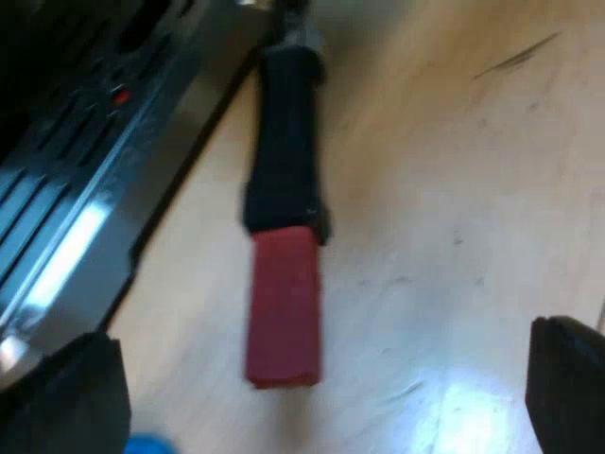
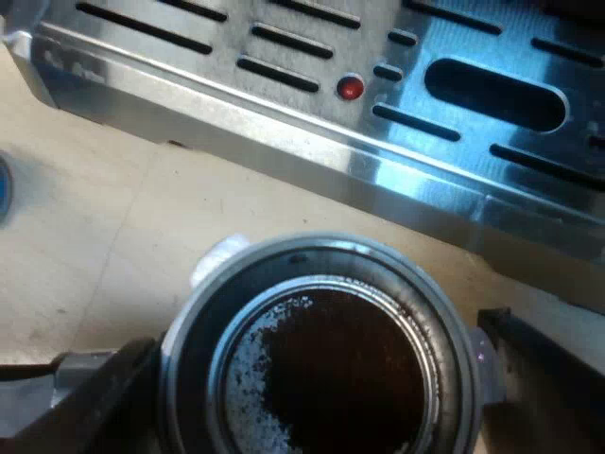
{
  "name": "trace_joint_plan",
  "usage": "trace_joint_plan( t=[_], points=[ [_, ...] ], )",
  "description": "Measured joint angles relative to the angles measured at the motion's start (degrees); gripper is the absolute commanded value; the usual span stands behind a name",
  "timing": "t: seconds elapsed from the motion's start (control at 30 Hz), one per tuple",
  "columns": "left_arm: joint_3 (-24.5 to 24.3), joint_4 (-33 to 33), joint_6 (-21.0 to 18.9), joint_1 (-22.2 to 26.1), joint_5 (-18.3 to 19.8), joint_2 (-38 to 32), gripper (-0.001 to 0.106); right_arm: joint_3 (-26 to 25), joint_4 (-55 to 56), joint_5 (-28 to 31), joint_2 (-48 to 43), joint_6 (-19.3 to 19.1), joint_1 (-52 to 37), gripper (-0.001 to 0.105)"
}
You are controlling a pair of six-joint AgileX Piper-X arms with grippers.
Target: Put the handle in the coffee machine
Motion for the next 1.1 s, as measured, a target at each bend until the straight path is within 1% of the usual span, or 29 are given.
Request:
trace_joint_plan(
  t=[0.1, 0.2, 0.27, 0.43, 0.6, 0.73, 0.77, 0.93, 1.1],
  points=[
    [0.8, -0.9, 0.0, 0.0, 0.4, 0.0, 0.085, 0.0, 0.3, -0.1, -1.8, 0.0, 0.0, 0.000],
    [2.1, -3.3, 0.0, 0.0, 1.2, 0.1, 0.085, 0.0, 0.5, -0.5, -2.8, 0.0, 0.0, 0.000],
    [2.8, -5.0, -0.7, 0.0, 2.4, 0.1, 0.085, 0.0, 0.5, -0.8, -3.2, 0.0, 0.0, 0.000],
    [3.8, -7.3, -2.5, 0.0, 3.9, 0.6, 0.085, 0.0, 0.6, -2.1, -3.2, 0.0, 0.0, 0.000],
    [4.8, -11.8, -2.6, 0.0, 5.3, 6.3, 0.085, 0.0, 0.6, -3.8, -3.2, 0.0, 0.0, 0.000],
    [4.8, -13.5, -2.6, 0.0, 5.4, 8.4, 0.085, 0.0, 0.6, -3.8, -3.2, 0.0, 0.0, 0.000],
    [4.8, -14.2, -2.6, 0.0, 5.4, 10.3, 0.085, 0.0, 0.6, -3.8, -3.2, 0.0, 0.0, 0.000],
    [4.8, -15.2, -2.6, 0.0, 7.3, 14.5, 0.085, 0.0, 0.7, -4.1, -3.2, 0.0, 0.0, 0.000],
    [4.8, -17.9, -2.6, 0.0, 8.0, 17.5, 0.078, 0.0, 0.7, -4.2, -3.2, 0.0, 0.0, 0.000]
  ],
)
